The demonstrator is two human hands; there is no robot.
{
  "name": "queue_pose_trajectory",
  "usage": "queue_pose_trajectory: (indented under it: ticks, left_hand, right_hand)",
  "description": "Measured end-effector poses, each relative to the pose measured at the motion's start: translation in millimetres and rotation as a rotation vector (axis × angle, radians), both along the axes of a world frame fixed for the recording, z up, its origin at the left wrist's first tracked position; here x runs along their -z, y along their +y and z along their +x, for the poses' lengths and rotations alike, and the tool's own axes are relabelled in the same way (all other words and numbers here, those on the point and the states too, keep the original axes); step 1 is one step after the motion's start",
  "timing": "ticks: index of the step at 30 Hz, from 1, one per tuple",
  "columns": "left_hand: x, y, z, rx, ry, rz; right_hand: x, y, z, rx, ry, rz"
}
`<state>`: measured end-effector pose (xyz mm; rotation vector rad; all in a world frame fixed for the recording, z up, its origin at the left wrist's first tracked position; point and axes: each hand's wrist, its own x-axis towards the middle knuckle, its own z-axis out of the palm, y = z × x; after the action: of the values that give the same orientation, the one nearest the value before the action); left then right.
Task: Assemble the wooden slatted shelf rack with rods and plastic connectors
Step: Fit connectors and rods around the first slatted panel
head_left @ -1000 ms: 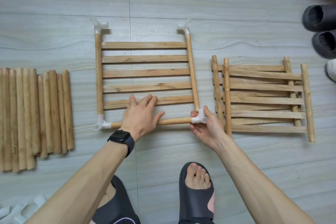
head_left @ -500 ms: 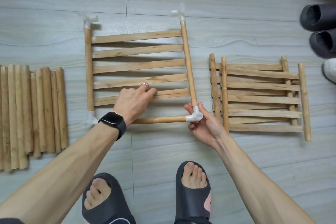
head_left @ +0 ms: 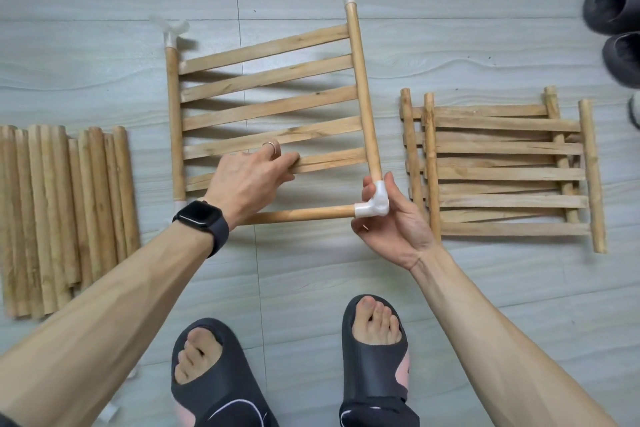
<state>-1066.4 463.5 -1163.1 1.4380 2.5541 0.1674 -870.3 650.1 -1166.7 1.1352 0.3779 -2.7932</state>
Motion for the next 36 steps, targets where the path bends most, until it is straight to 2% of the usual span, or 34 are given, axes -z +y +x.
queue_pose_trajectory:
  ticks: [7,10,14,16,18,21,25,28,36]
  left_hand:
    - [-6,9,8,-0.114,-0.113,0.029]
    - [-29,26,8,-0.274,-0.441,0.149]
    - [-93,67,11,-0.436,-0.863,0.408]
    - [-124,86,8,-0.5,-0.978,0.523]
    - [-147,96,5,-0.575,-1.018,0.679]
    - [-166,92,6,-0.591,-1.041,0.842]
    - [-170,80,17,-0.613,-1.103,0.853]
    - [-167,72,27,-0.622,-1.158,0.855]
    - [-168,67,29,-0.577,-1.178,0.773]
  right_hand:
    - [-17,12,-2,0.004,-0.051,0.09]
    - [-40,13,-14,-0.043,0.015,0.142]
    - [-93,14,-49,-0.2,0.106,0.398]
    - [-124,14,-67,-0.279,0.169,0.519]
    - [-153,10,-79,-0.308,0.191,0.627]
    - [-178,-4,-86,-0.234,0.051,0.862]
    - [-186,-34,-83,-0.098,-0.062,0.95]
    - [-184,-42,-80,-0.072,-0.109,1.029]
    - [-174,-31,-81,-0.215,0.074,0.984]
